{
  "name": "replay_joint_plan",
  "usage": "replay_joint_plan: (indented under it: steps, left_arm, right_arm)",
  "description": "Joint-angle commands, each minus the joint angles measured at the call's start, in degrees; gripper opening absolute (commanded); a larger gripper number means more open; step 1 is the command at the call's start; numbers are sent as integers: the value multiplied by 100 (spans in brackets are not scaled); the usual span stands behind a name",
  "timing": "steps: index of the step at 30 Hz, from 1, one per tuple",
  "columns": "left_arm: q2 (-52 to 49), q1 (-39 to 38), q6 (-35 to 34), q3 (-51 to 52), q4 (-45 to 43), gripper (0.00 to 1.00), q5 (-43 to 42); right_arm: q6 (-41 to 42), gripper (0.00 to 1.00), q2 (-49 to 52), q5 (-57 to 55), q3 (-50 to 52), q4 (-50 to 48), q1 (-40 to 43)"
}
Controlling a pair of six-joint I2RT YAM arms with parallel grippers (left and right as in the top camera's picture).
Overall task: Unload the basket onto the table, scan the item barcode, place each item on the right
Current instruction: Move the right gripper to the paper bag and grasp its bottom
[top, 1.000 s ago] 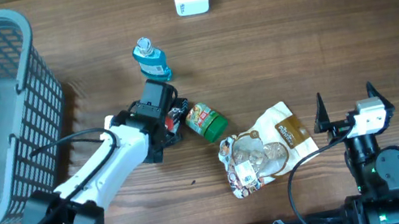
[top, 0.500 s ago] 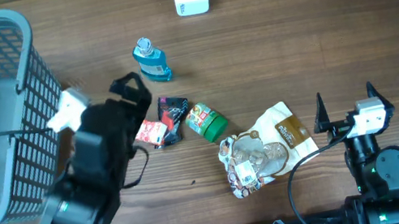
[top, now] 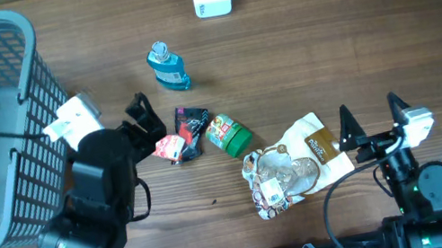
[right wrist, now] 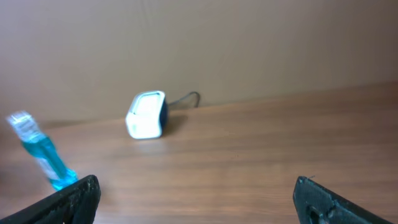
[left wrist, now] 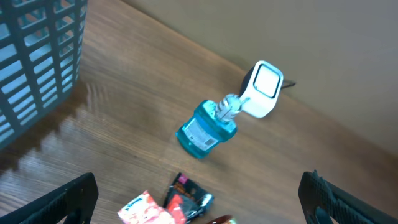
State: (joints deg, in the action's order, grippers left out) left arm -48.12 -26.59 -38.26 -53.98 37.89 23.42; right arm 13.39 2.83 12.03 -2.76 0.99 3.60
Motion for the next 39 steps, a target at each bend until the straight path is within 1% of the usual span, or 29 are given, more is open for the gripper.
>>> replay_joint_plan:
  steps: [1,3,4,5,6,8,9,11,12,16,18,21,22,23,24,25,26,27,28,29,30,31,32,34,35,37,39]
  left_arm:
    - [-162,-15,660,-90,-92,100,-339]
    - [-297,-15,1047,-90,-227,100,-640]
    - [-356,-15,1088,-90,-271,100,-726]
    - [-428,-15,1084,-90,-350,100,-807]
    - [-542,-15,1084,-90,-531,100,-1012]
    - [-691,-15,1086,-90,-713,100,-1244]
    - [-767,-15,1088,-90,-756,100,-1318]
    - [-922,-15,1091,-90,-758,100,-1360]
    - [-992,-15,1091,-90,-734,100,-1381]
    - [-1231,-15,1110,-90,-562,100,-2085]
    - [-1303,-15,1113,-90,-439,100,-2302]
    - [-1340,-15,1182,-90,-151,100,-2669]
    - [-1340,-17,1327,-90,-20,100,-2918]
    - [-1340,-22,1416,-90,107,100,-3182]
    - [-1340,-33,1497,-87,249,100,-3460]
    - [-1340,-52,1633,-66,372,100,-3757]
    - [-1340,-101,1794,-33,564,96,-4017]
    - [-1349,-142,1823,-9,721,87,-4050]
    - [-1351,-192,1812,57,870,75,-4057]
    - [-1351,-249,1720,155,894,64,-4059]
    - [-1351,-310,1631,249,848,57,-4059]
    - [-1364,-413,1554,372,708,42,-4057]
    - [-1373,-474,1499,450,570,28,-4057]
    - [-1427,-603,1121,649,144,4,-4059]
    - [-1484,-686,911,752,-90,4,-4076]
    - [-1648,-826,879,896,-463,4,-4249]
    - [-1945,-935,876,981,-754,4,-4548]
  right_arm:
    - [911,100,42,129,-1104,483,24]
    - [949,100,223,-334,-2157,1427,24]
    - [1099,100,341,-535,-2564,1906,24]
    - [1408,100,535,-713,-3069,2590,24]
    - [1735,100,852,-540,-3768,3620,24]
    - [1823,100,1167,221,-4369,4393,22]
    - [1825,100,1281,632,-4570,4590,22]
    - [1810,100,1401,1663,-4728,4653,22]
    - [1788,100,1412,1926,-4715,4843,24]
    - [1976,100,1419,1801,-4677,5925,24]
    - [2068,100,1419,1803,-4666,6354,24]
    - [3082,100,1419,1805,-4662,6697,22]
    - [3174,100,1419,1727,-4660,6787,24]
    - [3093,100,1419,1600,-4647,6808,22]
    - [3008,96,1419,1429,-4640,6929,24]
    - [3047,74,1419,1209,-4638,7147,24]
    - [3200,59,1419,981,-4636,7447,24]
    - [3244,56,1419,907,-4634,7597,24]
    - [3263,49,1419,850,-4634,7720,24]
    - [3265,36,1419,850,-4634,7764,24]
    - [3265,27,1419,820,-4634,7772,24]
    - [3265,15,1419,697,-4634,7777,24]
    - [3287,5,1419,575,-4634,7799,24]
    - [3547,5,1419,337,-4627,7912,24]
    - [3663,5,1419,302,-4570,7928,24]
    - [3847,4,1419,302,-4299,7914,24]
    - [3641,4,1419,745,-3991,7558,13]
